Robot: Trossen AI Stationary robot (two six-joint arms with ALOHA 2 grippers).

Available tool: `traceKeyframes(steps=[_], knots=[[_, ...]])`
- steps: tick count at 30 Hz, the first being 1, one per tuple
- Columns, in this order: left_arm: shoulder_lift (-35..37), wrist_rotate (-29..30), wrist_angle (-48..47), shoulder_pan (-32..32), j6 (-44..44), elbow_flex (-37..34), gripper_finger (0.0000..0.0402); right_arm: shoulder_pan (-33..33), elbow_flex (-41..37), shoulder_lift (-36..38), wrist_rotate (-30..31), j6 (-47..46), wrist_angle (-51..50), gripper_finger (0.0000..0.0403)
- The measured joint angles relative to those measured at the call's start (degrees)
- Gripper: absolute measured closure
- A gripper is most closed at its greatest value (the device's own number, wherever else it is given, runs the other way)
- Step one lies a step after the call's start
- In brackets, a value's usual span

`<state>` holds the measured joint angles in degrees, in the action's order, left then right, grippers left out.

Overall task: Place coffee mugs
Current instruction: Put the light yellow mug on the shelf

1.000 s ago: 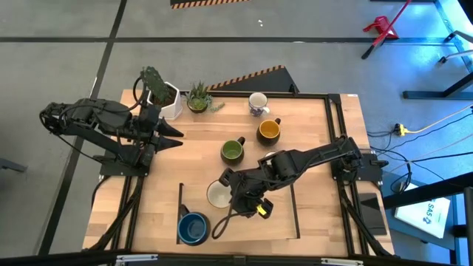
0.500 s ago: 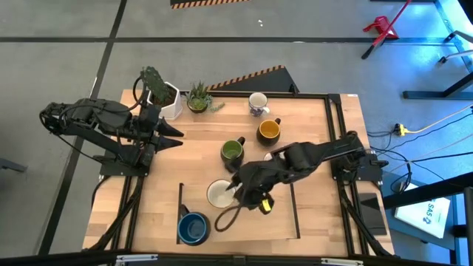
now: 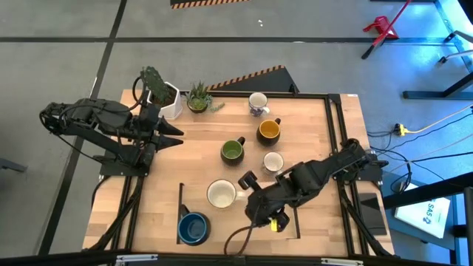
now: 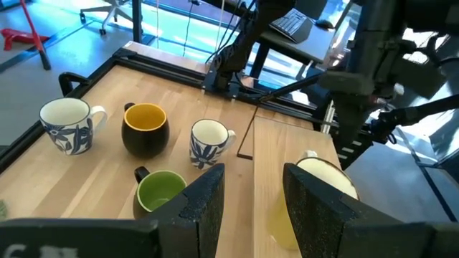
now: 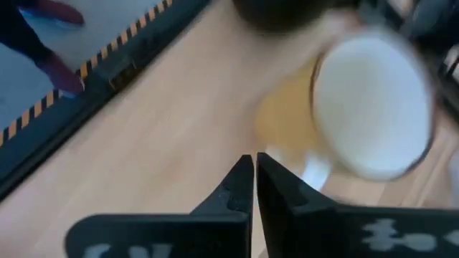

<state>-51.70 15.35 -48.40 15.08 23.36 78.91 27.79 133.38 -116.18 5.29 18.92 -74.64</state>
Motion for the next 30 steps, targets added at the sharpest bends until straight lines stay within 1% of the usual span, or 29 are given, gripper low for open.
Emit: traceKeyframes(steps=[3, 5, 13, 17, 30], knots=[[0.00, 0.00, 0.02, -0.01, -0.01, 0.00, 0.0264, -0.15, 0.02, -1.12, 0.77, -0.94, -3.25, 0.0401], [0.00, 0.02, 0.00, 0.00, -0.01, 0.00, 0.0264, -0.31, 0.00, -2.10, 2.47, -0.89, -5.14, 0.0401], [0.00, 0.02, 0.02, 0.01, -0.01, 0.00, 0.0264, -2.48, 0.00, -2.72, 4.57, 0.48, -5.34, 0.0402], [0.00, 0.02, 0.02, 0.01, -0.01, 0.00, 0.0264, -4.24, 0.00, -2.72, 4.61, 1.30, -5.26, 0.0402], [0.00, 0.02, 0.00, -0.01, -0.03, 0.00, 0.0264, -5.81, 0.00, -5.34, 3.29, 7.15, 1.88, 0.0403]])
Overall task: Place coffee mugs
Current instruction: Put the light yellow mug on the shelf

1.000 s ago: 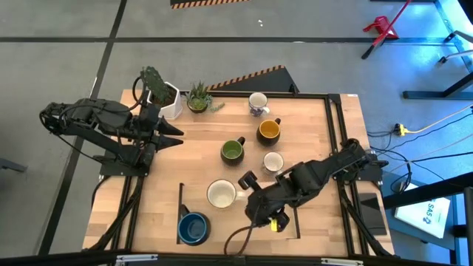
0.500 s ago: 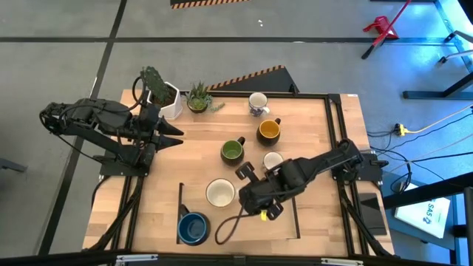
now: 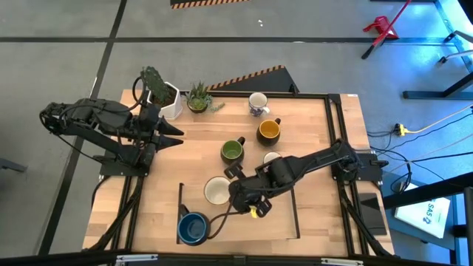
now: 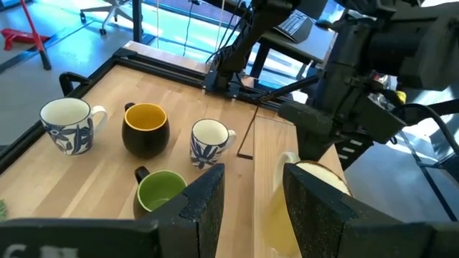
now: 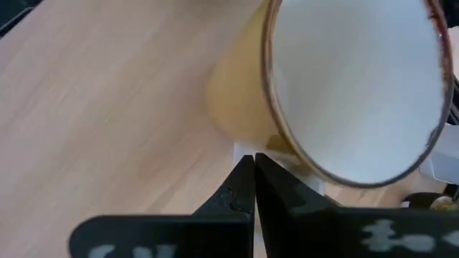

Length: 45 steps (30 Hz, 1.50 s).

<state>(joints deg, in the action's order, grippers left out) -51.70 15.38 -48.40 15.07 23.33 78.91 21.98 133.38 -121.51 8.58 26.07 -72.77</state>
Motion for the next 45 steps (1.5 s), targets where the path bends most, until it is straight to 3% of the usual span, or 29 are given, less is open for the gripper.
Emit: traceKeyframes(steps=[9, 16, 24, 29, 45], knots=[[-0.02, 0.00, 0.00, 0.00, -1.06, 0.00, 0.0264, 0.02, 0.02, -0.74, -0.96, 4.08, 2.84, 0.0403], [-0.01, 0.15, 0.01, 0.00, -2.06, 0.00, 0.0264, 1.41, 0.09, 0.33, -0.65, -0.85, -3.09, 0.0403], [-0.02, 0.17, 0.00, 0.00, -2.97, 0.00, 0.0264, 0.02, 0.11, 0.39, 4.18, -1.69, -7.75, 0.0403], [-0.02, 0.20, 0.00, 0.00, -2.97, 0.00, 0.0264, -1.84, 0.11, 0.36, 4.23, -0.31, -5.47, 0.0403], [-0.02, 0.22, -0.02, 0.00, -3.67, 0.00, 0.0264, -4.86, 0.02, -3.27, -3.45, 9.28, 8.08, 0.0403]])
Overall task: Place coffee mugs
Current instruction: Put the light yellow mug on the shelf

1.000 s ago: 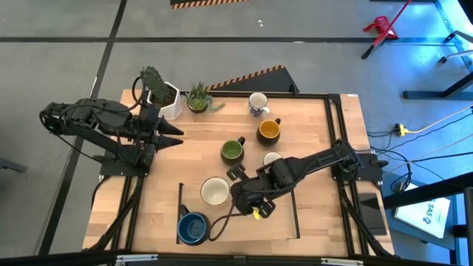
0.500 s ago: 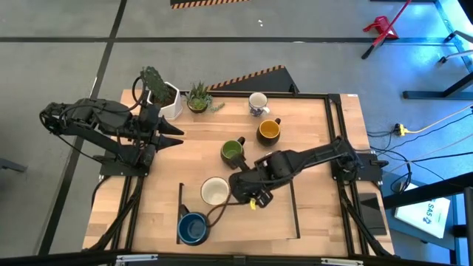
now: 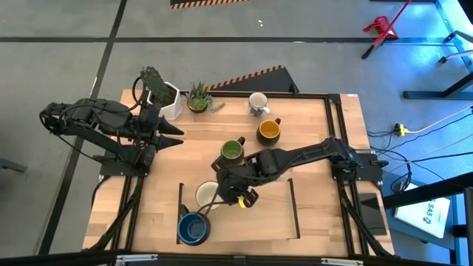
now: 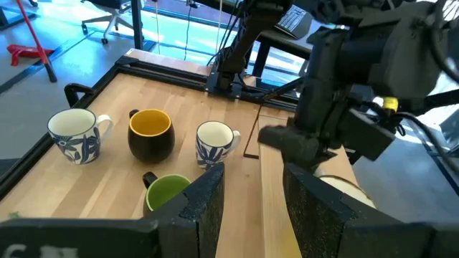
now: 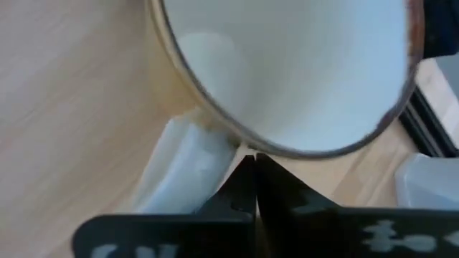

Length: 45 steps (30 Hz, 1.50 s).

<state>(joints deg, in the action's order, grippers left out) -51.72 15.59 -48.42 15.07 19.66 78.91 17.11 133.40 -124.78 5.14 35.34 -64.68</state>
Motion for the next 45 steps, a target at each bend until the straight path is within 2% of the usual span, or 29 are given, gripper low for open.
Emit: traceKeyframes(steps=[5, 10, 15, 19, 23, 26, 45], knots=[[0.02, 0.02, 0.02, 0.00, -0.37, -0.02, 0.0264, -0.76, 0.00, -1.06, 0.64, 2.69, 3.06, 0.0403], [0.00, 0.04, 0.00, -0.02, -0.37, -0.02, 0.0264, -0.87, 0.62, -0.13, 8.90, 0.84, 0.07, 0.0403], [0.02, 0.04, 0.02, -0.02, -0.39, -0.02, 0.0264, 1.47, 1.36, 4.91, 6.54, -5.88, -5.81, 0.0403], [0.02, 0.02, 0.02, -0.01, -0.50, -0.02, 0.0264, 4.69, 1.09, 5.50, 2.46, -11.46, -10.54, 0.0403], [0.02, 0.02, 0.02, -0.01, -0.79, -0.02, 0.0264, 8.09, 1.11, 5.66, -1.59, -13.14, -11.15, 0.0403], [0.02, 0.02, 0.02, 0.00, -0.81, -0.02, 0.0264, 9.12, 1.01, 4.85, -1.76, -13.19, -8.39, 0.0403], [0.01, 0.00, 0.02, -0.02, -0.79, -0.02, 0.0264, 1.87, 0.68, 2.57, 1.40, -6.61, -4.38, 0.0403]])
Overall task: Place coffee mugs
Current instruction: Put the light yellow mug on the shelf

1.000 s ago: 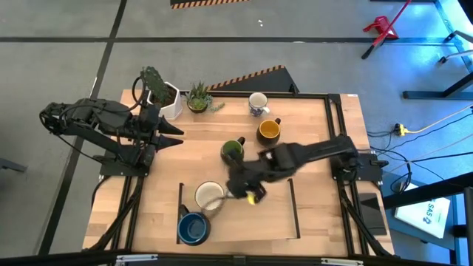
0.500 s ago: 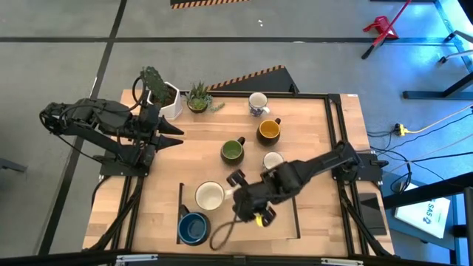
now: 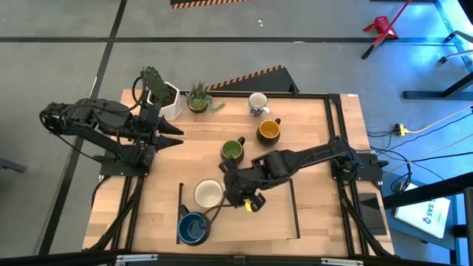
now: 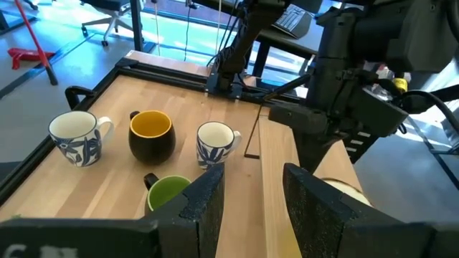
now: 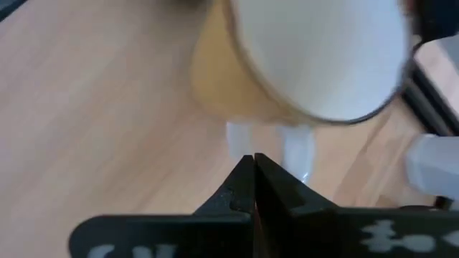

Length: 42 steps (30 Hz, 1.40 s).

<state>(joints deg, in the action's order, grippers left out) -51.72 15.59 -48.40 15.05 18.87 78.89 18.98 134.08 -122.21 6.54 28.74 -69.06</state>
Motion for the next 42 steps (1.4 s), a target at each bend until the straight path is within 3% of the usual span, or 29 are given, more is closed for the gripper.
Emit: traceKeyframes(steps=[29, 42], knots=[[0.01, 0.17, 0.01, 0.01, -0.02, 0.00, 0.0264, -3.64, 0.00, -4.17, -2.58, 6.54, 17.18, 0.0403], [0.01, 0.30, 0.00, 0.00, -0.07, 0.00, 0.0264, -4.69, 0.85, -3.96, -2.18, 9.25, 15.20, 0.0403]])
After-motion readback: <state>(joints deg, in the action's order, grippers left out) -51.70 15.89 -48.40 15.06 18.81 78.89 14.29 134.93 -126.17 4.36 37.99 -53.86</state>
